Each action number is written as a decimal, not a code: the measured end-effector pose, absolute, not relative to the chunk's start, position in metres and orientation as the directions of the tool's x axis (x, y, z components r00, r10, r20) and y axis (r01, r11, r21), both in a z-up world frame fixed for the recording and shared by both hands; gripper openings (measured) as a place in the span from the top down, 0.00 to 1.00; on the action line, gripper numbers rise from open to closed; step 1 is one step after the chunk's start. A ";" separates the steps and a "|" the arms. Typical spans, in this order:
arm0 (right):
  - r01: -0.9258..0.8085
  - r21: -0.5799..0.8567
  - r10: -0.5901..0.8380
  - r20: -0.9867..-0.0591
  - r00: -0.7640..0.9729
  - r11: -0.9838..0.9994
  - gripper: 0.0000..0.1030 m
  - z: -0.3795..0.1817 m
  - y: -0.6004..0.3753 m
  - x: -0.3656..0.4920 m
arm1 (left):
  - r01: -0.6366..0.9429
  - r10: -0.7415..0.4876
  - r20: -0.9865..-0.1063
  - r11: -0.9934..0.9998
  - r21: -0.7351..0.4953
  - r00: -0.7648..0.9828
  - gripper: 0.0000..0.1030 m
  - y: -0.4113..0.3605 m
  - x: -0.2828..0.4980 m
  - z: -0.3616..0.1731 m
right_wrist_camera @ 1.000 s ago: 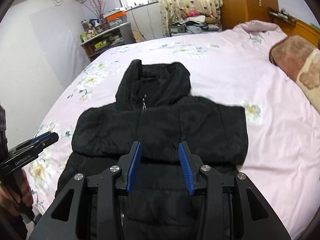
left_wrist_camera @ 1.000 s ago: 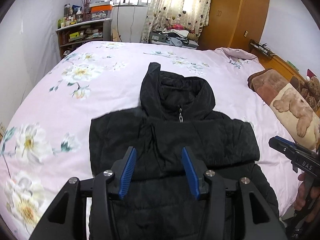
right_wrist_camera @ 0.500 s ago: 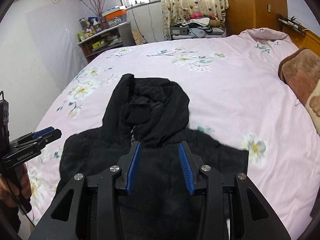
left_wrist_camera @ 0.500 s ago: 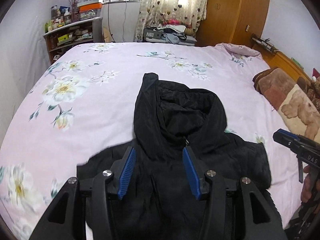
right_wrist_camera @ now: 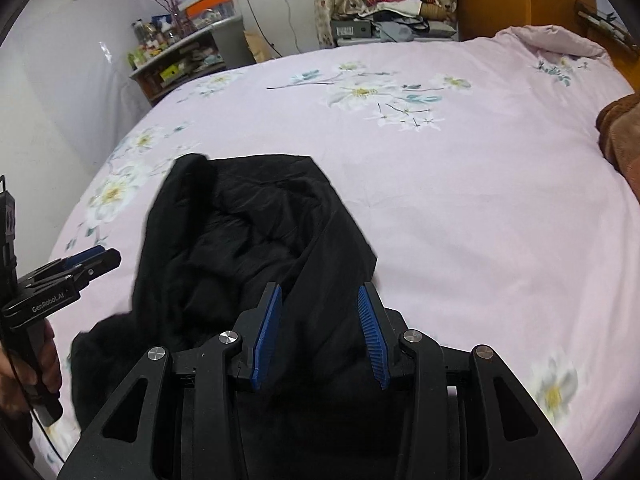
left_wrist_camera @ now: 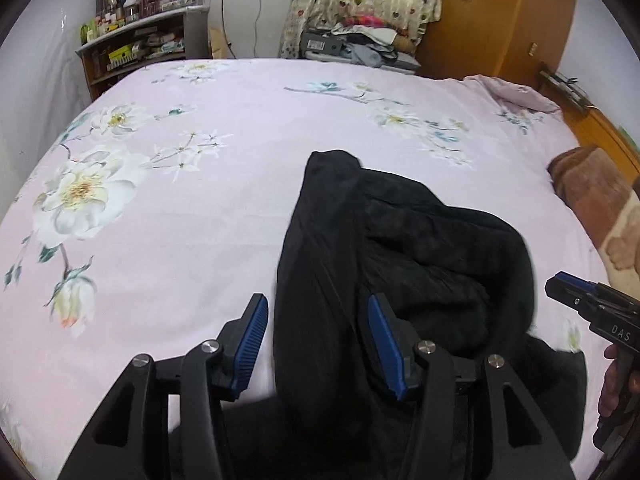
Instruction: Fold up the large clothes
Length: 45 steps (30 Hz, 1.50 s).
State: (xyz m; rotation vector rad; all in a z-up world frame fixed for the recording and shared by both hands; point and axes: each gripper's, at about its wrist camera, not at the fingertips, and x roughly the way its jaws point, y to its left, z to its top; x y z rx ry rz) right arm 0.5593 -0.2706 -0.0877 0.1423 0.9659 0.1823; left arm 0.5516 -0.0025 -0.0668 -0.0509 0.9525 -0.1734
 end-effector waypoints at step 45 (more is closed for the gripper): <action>-0.039 0.388 0.353 -0.788 0.505 0.921 0.73 -0.107 -0.293 0.310 | 0.079 -0.241 -0.792 0.968 -0.239 0.561 0.95 0.077 0.287 -0.078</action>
